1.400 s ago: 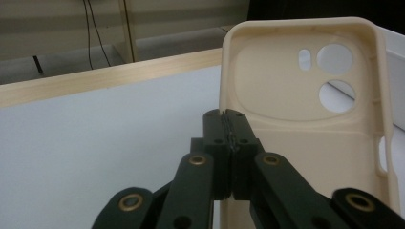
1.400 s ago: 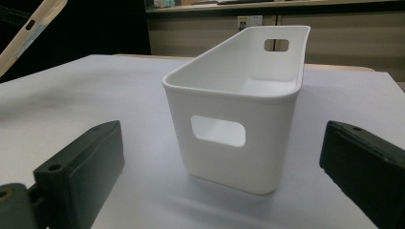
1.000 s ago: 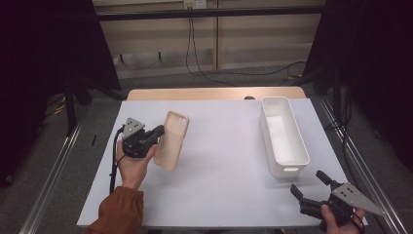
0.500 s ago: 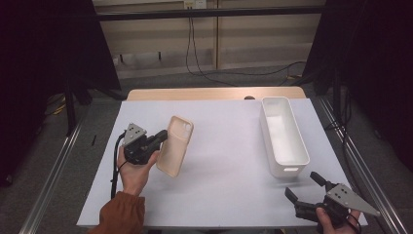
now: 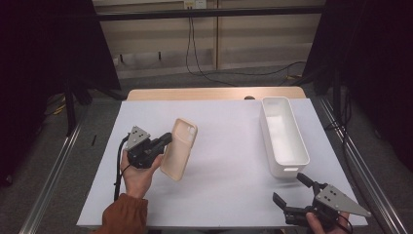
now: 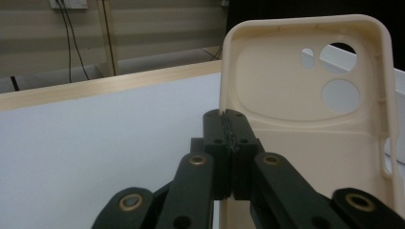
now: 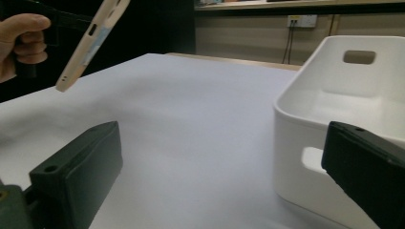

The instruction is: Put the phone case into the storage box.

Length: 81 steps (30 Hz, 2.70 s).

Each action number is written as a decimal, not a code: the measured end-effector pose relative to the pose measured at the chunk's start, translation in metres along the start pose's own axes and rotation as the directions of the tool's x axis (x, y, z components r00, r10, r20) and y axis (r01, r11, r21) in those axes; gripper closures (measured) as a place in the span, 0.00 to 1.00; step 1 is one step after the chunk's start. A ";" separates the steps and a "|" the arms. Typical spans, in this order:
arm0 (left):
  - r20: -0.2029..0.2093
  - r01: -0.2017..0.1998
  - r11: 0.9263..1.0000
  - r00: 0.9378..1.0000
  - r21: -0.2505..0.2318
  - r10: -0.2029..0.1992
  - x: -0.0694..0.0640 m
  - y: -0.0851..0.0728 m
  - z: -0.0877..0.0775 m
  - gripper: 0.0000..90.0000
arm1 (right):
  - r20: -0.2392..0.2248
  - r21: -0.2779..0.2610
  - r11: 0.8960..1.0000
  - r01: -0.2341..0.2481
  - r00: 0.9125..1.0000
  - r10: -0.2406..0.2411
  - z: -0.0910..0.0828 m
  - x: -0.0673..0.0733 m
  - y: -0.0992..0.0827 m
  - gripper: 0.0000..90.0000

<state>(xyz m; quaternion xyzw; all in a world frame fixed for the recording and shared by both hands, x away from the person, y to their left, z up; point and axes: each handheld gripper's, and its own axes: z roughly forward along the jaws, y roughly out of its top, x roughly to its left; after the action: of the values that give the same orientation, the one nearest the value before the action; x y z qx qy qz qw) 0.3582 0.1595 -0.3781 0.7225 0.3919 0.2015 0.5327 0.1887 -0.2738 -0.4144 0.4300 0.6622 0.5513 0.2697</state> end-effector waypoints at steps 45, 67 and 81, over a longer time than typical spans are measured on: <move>0.033 -0.027 1.000 0.999 0.012 0.027 -0.017 -0.003 0.010 0.99 | -0.292 0.109 0.994 0.017 0.956 0.016 0.139 0.049 0.067 0.16; 0.032 -0.032 0.999 0.999 0.014 0.031 -0.018 -0.003 0.012 0.99 | -0.334 0.059 0.997 0.046 0.942 -0.024 0.169 0.061 0.098 0.35; 0.029 -0.044 0.999 0.999 0.017 0.043 -0.019 -0.002 0.011 0.99 | -0.335 0.094 0.995 0.046 0.942 -0.012 0.188 0.063 0.101 0.50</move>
<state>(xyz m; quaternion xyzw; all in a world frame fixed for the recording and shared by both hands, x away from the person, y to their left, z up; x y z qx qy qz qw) 0.3541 0.1384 -0.3815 0.7383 0.3701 0.1991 0.5276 0.3424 -0.1233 -0.3566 0.3333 0.7315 0.5782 0.1397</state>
